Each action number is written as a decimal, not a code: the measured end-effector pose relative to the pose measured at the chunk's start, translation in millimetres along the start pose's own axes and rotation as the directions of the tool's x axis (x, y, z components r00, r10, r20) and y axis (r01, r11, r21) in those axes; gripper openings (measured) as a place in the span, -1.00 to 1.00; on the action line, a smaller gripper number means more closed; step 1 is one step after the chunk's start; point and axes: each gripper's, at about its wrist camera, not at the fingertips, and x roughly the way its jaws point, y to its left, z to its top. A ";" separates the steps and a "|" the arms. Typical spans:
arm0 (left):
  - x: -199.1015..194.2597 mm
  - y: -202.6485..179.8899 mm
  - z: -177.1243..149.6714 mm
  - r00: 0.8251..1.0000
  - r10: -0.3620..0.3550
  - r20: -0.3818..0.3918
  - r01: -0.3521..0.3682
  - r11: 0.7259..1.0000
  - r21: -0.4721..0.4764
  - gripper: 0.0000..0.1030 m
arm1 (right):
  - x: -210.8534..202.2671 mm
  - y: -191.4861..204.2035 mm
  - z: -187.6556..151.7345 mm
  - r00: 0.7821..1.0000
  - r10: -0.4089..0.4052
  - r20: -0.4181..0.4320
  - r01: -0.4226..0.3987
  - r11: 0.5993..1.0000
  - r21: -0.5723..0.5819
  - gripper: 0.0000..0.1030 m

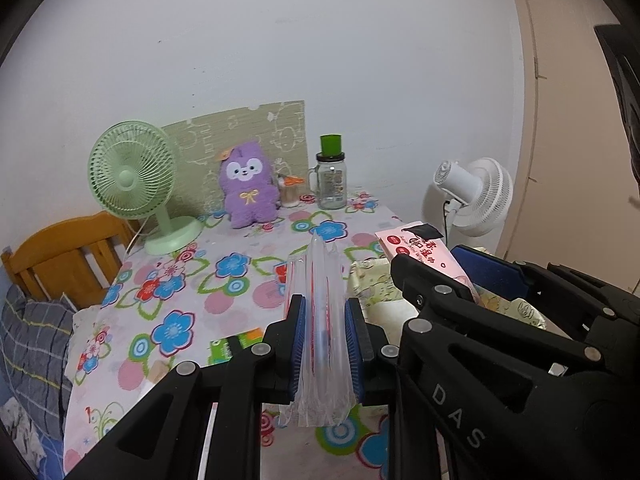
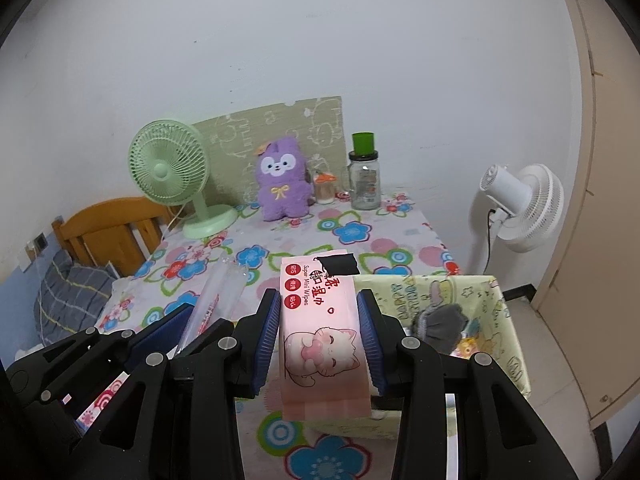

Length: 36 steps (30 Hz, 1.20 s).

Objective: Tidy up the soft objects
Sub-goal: 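Lift the pink packet and clear bag and carry them over the paper box, then lower the clear bag and pink packet into the box and open both tools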

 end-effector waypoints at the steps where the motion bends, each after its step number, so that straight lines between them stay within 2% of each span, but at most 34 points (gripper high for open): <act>1: 1.2 -2.3 0.9 1.000 -0.003 0.000 0.003 1.000 0.002 -0.65 | -1.1 -3.7 -0.3 1.000 -0.003 0.001 0.003 1.000 0.002 -0.17; 21: 35.6 -52.7 18.6 0.995 -0.096 -0.013 0.096 0.994 0.058 -0.65 | 12.3 -62.3 7.8 0.997 -0.082 -0.007 0.082 0.995 0.050 -0.17; 36: 74.0 -89.6 22.8 0.981 -0.188 -0.052 0.192 0.977 0.088 -0.64 | 32.1 -110.9 2.7 0.991 -0.123 -0.050 0.128 0.985 0.113 -0.17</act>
